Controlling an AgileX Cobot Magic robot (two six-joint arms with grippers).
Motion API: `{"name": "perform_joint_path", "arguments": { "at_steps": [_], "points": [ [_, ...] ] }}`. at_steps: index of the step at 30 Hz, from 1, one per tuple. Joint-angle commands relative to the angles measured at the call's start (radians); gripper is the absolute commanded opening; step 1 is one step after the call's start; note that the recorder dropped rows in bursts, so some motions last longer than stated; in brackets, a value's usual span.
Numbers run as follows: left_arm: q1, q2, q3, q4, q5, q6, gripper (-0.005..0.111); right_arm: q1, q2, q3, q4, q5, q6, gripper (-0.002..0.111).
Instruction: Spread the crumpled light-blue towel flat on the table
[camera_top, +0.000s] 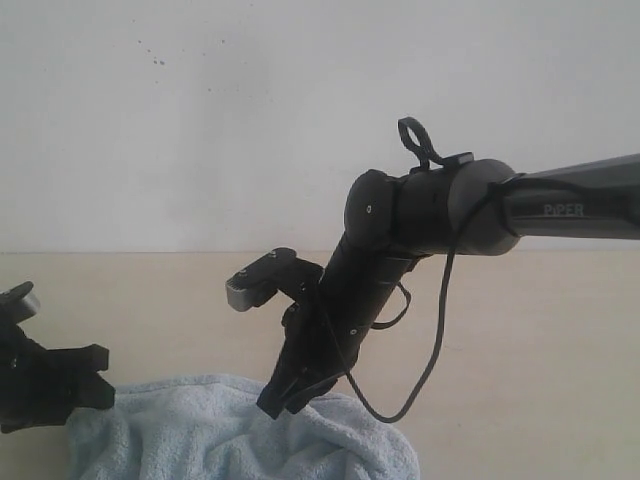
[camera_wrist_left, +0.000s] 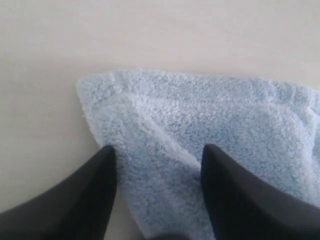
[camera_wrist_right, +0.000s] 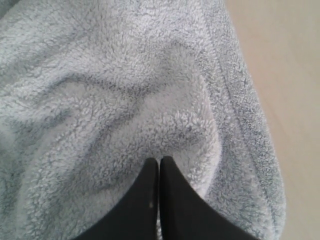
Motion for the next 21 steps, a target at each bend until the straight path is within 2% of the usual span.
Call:
{"name": "perform_joint_path", "arguments": {
  "at_steps": [1,7,10,13,15,21],
  "points": [
    [0.003,0.002,0.0,-0.057,-0.009,0.065,0.05,-0.003,-0.014,0.005,0.007,-0.007,-0.01,0.0],
    [0.003,0.002,0.0,-0.054,-0.036,0.087,0.048,-0.003,-0.014,0.005,0.007,-0.007,-0.01,0.0],
    [-0.003,0.002,0.0,-0.054,-0.048,0.096,0.035,-0.003,-0.014,0.005,0.019,-0.007,-0.01,0.0],
    [-0.021,0.002,0.0,-0.054,-0.078,0.108,0.017,-0.003,-0.014,0.005,0.033,-0.007,-0.01,0.0],
    [-0.029,0.002,0.0,-0.054,-0.088,0.11,0.012,-0.003,-0.016,0.005,0.034,-0.004,-0.01,0.0],
    [-0.072,0.002,-0.002,-0.087,-0.073,0.139,0.01,-0.003,-0.048,0.005,0.029,-0.006,-0.01,0.0]
  ]
}}
